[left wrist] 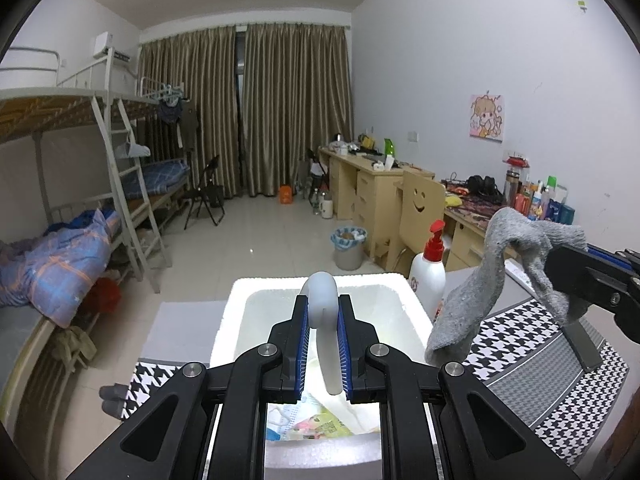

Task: Organize soft objects
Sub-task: 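Lower the white roll into the foam box and open left gripper, then lower the grey sock into the foam box and open right gripper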

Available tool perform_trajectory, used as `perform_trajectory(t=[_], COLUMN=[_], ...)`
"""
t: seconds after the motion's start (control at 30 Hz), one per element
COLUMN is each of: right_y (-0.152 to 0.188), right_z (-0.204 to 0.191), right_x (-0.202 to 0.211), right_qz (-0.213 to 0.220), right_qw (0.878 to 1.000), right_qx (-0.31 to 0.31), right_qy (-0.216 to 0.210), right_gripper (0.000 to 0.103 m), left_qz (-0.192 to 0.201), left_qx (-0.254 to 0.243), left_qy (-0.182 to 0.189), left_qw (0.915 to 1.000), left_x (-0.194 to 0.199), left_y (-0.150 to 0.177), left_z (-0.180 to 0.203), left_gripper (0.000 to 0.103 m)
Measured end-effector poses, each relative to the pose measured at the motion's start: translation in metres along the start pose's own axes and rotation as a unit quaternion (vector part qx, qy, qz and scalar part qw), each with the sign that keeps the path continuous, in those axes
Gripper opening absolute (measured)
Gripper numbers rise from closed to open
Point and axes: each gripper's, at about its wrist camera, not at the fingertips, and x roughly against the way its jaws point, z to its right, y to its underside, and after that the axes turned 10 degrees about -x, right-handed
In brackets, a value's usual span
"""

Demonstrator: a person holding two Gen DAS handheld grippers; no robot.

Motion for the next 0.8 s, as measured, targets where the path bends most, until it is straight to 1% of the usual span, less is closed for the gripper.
perform_trajectory(t=[0.27, 0.3, 0.33, 0.37, 0.43, 0.5, 0.57, 0.63, 0.73, 0.8], right_y=[0.001, 0.001, 0.001, 0.0, 0.0, -0.001, -0.001, -0.002, -0.004, -0.006], right_z=[0.0, 0.0, -0.001, -0.001, -0.004, -0.004, -0.004, -0.006, -0.01, -0.013], right_x=[-0.002, -0.003, -0.003, -0.003, -0.004, -0.005, -0.005, -0.006, -0.009, -0.01], right_qz=[-0.003, -0.004, -0.004, -0.005, -0.005, -0.005, -0.007, -0.008, -0.01, -0.011], right_qw=[1.0, 1.0, 1.0, 1.0, 1.0, 1.0, 1.0, 1.0, 1.0, 1.0], right_qx=[-0.002, -0.002, -0.002, 0.0, 0.001, 0.002, 0.002, 0.003, 0.006, 0.008], right_qy=[0.007, 0.007, 0.008, 0.008, 0.009, 0.008, 0.009, 0.008, 0.006, 0.002], right_gripper=[0.016, 0.016, 0.016, 0.016, 0.016, 0.016, 0.016, 0.016, 0.016, 0.016], left_qz=[-0.012, -0.016, -0.016, -0.016, -0.014, -0.009, -0.006, 0.002, 0.01, 0.012], left_qx=[0.001, -0.001, 0.0, 0.001, 0.006, 0.014, 0.012, 0.012, 0.015, 0.008], left_qy=[-0.003, -0.005, -0.007, -0.012, -0.025, -0.028, -0.039, -0.046, -0.053, -0.064], left_qw=[0.9999, 0.9999, 0.9998, 0.9998, 0.9996, 0.9995, 0.9991, 0.9989, 0.9984, 0.9978], left_x=[-0.015, -0.018, -0.018, -0.019, -0.018, -0.015, -0.012, -0.008, 0.0, 0.003], left_y=[0.003, 0.003, 0.005, 0.006, 0.007, 0.009, 0.01, 0.012, 0.015, 0.015], left_z=[-0.002, -0.003, -0.005, -0.006, -0.01, -0.015, -0.017, -0.018, -0.021, -0.02], left_gripper=[0.016, 0.024, 0.036, 0.044, 0.078, 0.088, 0.091, 0.099, 0.102, 0.102])
